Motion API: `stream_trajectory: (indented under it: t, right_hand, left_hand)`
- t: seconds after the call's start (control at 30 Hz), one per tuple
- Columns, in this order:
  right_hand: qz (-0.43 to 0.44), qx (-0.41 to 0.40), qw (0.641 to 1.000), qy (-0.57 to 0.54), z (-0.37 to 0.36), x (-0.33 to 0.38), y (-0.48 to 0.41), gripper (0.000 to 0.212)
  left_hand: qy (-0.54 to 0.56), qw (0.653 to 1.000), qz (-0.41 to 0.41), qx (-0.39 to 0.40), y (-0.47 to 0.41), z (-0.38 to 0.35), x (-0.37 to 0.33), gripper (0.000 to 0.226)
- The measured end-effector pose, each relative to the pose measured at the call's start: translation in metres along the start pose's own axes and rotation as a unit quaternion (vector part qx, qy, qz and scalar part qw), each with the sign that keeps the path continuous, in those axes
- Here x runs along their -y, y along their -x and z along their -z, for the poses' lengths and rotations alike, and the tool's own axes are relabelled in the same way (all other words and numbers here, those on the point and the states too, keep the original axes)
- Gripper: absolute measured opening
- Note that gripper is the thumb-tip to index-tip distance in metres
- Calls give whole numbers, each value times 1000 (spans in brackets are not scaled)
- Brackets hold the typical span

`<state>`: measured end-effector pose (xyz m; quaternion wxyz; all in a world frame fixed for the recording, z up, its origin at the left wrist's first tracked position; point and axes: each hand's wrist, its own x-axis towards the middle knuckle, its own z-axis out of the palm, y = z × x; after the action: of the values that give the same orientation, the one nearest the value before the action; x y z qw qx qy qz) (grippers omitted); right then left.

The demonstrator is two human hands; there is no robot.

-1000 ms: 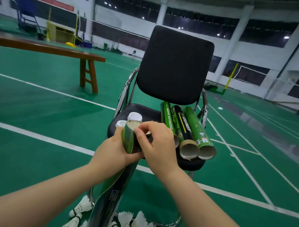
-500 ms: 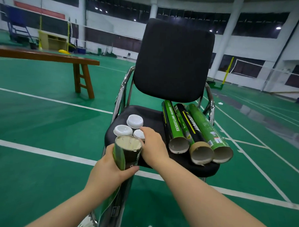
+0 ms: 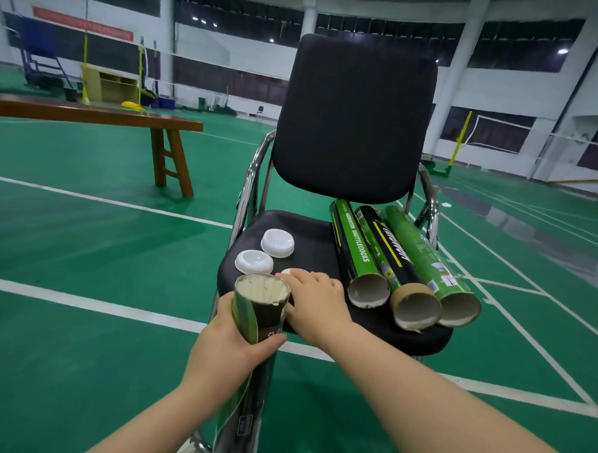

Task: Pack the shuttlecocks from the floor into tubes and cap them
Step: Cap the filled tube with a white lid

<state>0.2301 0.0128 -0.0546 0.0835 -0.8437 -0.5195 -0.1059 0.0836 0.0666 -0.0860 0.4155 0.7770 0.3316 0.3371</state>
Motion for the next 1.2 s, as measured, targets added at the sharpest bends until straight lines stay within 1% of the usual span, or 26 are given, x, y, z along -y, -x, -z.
stream_trajectory:
  t: [0.13,0.27,0.37,0.47,0.57,0.63,0.7,0.8,0.83,0.87,0.9,0.93,1.0,1.13,1.2]
  right_hand:
    - [28,-18,999,0,2,-5,22,47]
    - [18,-24,999,-19,0,-6,26,45]
    - [9,-34,999,-12,1,-5,27,39]
    - [13,-58,998,-8,0,-5,29,31]
    - [42,-118,992,-22,-5,-3,32,23]
    - [33,-193,979,-62,-2,-5,33,22]
    - [-10,-257,952,-166,12,-1,34,23]
    - [-47,-315,881,-349,45,18,32,22]
    - [-48,-314,859,-401,54,27,31,22]
    - [-44,-296,842,-450,62,37,30,22]
    - [-38,-264,831,-488,66,46,30,21]
    - [-35,-224,831,-509,67,53,31,21]
    - [-42,-155,845,-511,65,64,35,18]
    - [-73,-122,857,-495,62,67,39,16]
    - [-83,-100,870,-475,65,67,40,18]
  left_hand:
    - [4,1000,-14,2,7,2,-3,72]
    - [20,1000,-20,11,14,5,-5,71]
    - [23,999,-22,18,17,8,-5,68]
    - [23,999,-25,17,19,12,-5,68]
    - [23,999,-21,17,18,14,-4,72]
    - [24,999,-19,18,17,15,-2,75]
    - [27,999,-19,20,18,15,0,76]
    - [23,999,-22,24,19,13,0,76]
    - [16,999,-25,26,20,13,-1,76]
    - [12,999,-28,30,20,12,-1,76]
    - [14,999,-30,33,21,11,-2,74]
    - [18,999,-33,37,22,11,-2,72]
    - [23,998,-39,43,25,10,-4,68]
    - [32,997,-55,47,32,13,-4,67]
    - [27,996,-64,48,36,15,-4,69]
